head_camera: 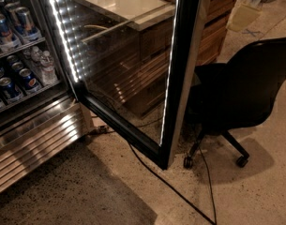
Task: Close right fridge door
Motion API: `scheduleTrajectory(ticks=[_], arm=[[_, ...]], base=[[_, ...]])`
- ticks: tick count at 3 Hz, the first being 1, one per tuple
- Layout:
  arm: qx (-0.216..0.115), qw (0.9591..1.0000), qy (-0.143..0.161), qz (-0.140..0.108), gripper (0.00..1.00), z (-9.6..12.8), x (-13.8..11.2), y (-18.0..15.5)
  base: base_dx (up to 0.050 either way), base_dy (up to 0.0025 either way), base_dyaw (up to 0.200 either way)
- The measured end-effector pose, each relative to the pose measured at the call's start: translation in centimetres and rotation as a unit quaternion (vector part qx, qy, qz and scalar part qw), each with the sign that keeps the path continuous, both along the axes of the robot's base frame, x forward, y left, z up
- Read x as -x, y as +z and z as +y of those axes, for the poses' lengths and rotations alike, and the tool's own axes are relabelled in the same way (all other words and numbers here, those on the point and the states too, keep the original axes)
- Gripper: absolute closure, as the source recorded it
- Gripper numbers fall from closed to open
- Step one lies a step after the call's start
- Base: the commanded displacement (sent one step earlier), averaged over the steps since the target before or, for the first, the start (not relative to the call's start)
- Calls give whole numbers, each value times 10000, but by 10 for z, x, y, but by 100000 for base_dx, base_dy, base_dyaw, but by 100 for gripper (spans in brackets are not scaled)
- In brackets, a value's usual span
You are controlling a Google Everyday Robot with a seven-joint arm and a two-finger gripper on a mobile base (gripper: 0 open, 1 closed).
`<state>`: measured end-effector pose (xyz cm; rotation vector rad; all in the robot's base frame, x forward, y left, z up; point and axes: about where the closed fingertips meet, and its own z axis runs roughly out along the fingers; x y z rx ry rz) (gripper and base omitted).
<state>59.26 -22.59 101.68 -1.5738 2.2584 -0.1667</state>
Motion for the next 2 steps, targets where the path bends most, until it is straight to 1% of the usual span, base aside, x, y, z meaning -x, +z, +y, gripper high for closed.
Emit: scheduleTrajectory(ticks=[1, 2], arm=[[-67, 9999, 8, 146, 100, -1, 0, -21], [-185, 9985, 32, 522, 100, -6, -2, -68]], base=[[0, 0, 0], [0, 0, 0]])
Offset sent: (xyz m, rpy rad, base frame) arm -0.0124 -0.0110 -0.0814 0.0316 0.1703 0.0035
